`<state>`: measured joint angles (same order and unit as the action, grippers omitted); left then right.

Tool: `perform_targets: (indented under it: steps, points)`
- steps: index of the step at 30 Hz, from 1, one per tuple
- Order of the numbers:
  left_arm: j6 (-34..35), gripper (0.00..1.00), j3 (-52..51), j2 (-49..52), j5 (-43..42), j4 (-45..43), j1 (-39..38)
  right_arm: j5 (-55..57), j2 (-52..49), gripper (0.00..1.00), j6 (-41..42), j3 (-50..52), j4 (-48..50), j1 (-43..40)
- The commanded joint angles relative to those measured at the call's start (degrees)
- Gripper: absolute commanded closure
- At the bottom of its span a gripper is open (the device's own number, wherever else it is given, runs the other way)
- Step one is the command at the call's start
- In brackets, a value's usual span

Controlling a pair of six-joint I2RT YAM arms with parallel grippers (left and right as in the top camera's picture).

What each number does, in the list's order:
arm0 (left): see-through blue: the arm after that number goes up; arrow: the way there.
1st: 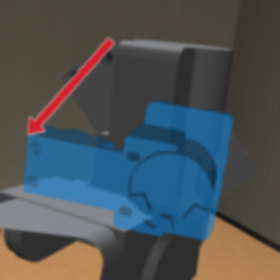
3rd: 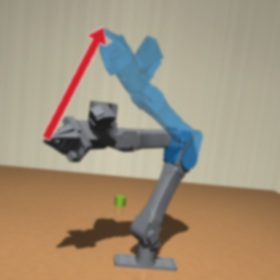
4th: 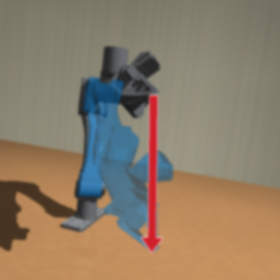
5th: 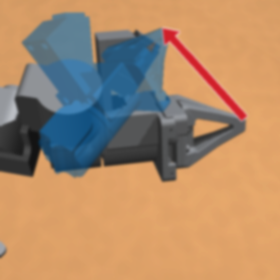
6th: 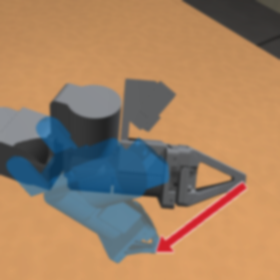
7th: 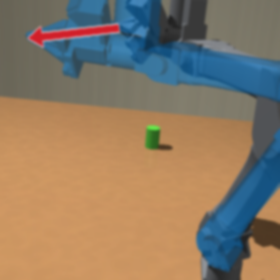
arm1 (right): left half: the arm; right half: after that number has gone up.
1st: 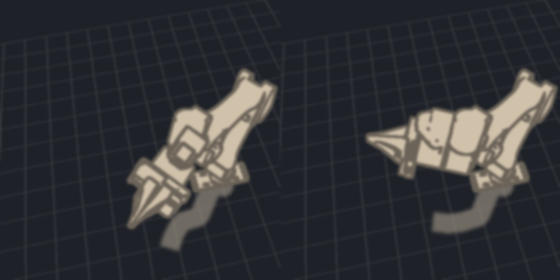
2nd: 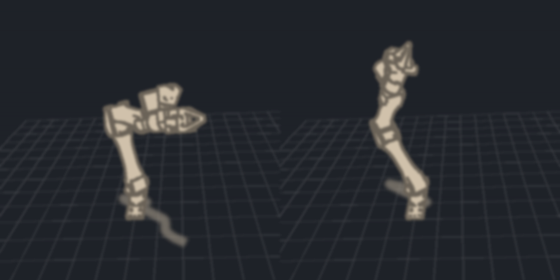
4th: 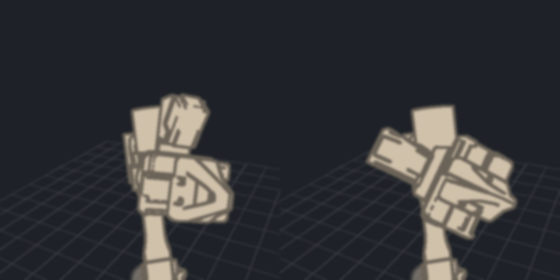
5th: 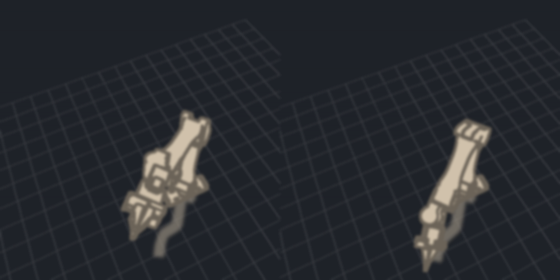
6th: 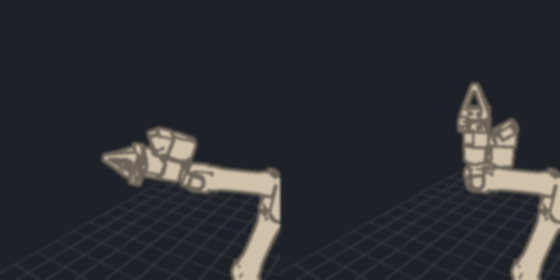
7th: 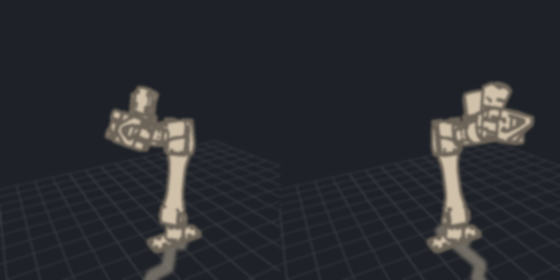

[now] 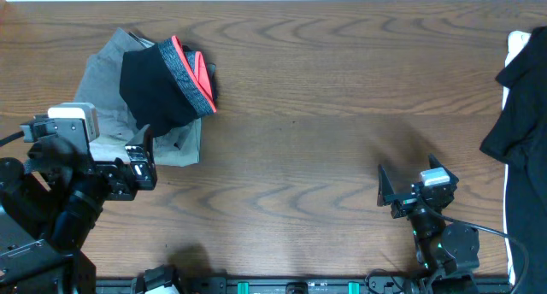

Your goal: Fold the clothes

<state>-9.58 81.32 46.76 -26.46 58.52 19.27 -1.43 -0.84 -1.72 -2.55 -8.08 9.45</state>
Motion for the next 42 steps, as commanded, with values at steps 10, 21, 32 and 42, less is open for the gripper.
perform_targets:
  steps: [10, 21, 32, 42]
  points:
    - [-2.1, 0.02, -25.7, -11.6, 3.6, -24.5, -8.9, 0.8, 0.5, 0.01, 0.4, 0.5, 0.1, 0.5]
    - [-0.2, 0.02, -55.2, -35.0, 3.4, -39.6, -12.8, 0.8, 0.5, 0.01, 0.4, 0.5, 0.1, 0.5]
    - [-0.2, 0.02, -69.9, -46.7, 3.6, -46.4, -14.3, 0.8, 0.5, 0.01, 0.4, 0.5, 0.1, 0.5]
    - [-0.2, 0.02, -81.1, -46.7, 4.0, -56.4, -17.0, 0.8, 0.5, 0.01, 0.4, 0.5, 0.1, 0.5]
